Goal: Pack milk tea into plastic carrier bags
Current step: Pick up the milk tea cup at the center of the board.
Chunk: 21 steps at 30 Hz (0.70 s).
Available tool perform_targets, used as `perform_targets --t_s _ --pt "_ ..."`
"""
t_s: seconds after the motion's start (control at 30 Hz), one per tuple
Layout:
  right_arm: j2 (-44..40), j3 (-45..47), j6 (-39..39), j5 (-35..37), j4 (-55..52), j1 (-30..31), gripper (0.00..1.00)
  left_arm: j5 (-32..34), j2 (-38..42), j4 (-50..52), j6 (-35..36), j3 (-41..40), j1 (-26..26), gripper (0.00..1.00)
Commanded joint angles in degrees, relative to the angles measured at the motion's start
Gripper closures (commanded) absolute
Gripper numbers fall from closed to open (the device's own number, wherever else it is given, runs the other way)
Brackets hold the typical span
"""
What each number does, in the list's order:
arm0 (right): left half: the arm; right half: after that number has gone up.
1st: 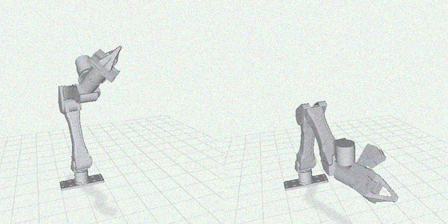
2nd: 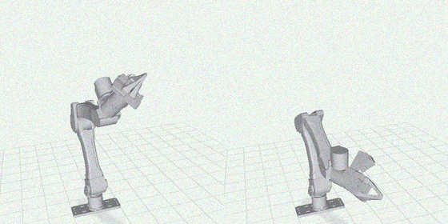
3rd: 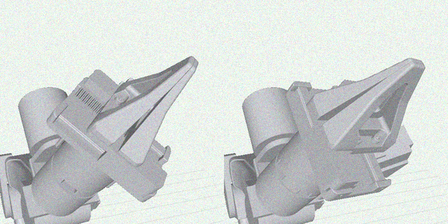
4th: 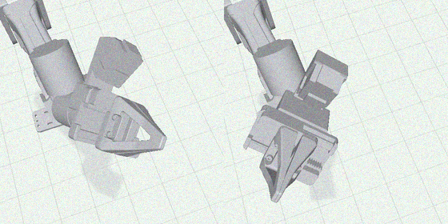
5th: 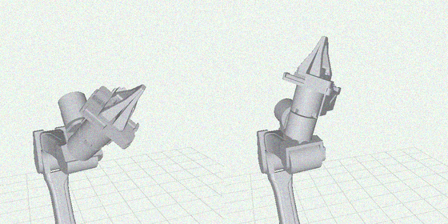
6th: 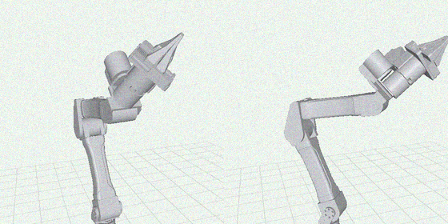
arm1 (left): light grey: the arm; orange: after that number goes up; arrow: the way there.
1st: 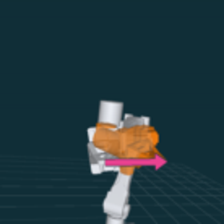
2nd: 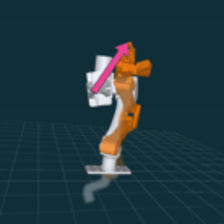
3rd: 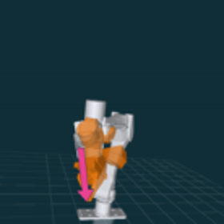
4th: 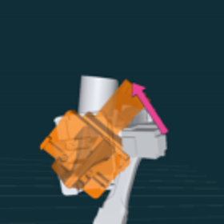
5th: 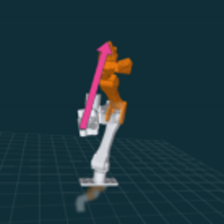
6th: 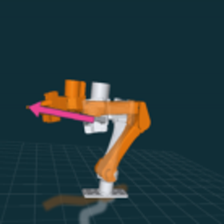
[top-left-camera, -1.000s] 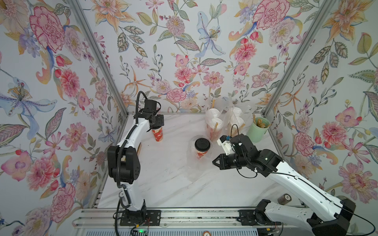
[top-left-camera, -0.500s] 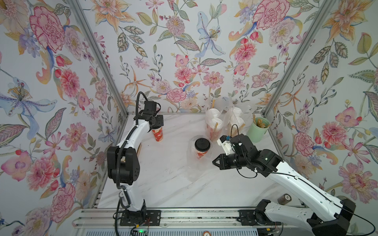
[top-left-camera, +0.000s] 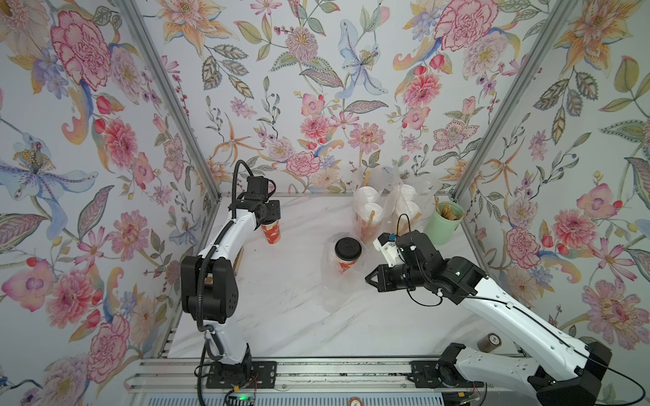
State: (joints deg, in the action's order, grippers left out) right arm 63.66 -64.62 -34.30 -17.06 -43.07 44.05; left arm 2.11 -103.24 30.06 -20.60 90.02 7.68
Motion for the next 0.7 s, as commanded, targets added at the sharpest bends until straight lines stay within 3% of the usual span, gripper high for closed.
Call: perform_targets --t_s 0.0,0.3,0.67 --pt "-0.5 -1.0 0.1 0.8 -1.0 0.2 0.94 1.2 3.1 5.1 -0.9 0.8 1.1 0.35" --pt "-0.2 -0.9 0.2 0.9 -0.9 0.4 0.94 2.6 7.7 12.4 -1.2 7.0 5.9 0.36" --pt "0.5 -0.9 0.8 0.7 -0.8 0.4 0.95 5.4 8.9 23.8 -1.5 23.2 15.6 0.37"
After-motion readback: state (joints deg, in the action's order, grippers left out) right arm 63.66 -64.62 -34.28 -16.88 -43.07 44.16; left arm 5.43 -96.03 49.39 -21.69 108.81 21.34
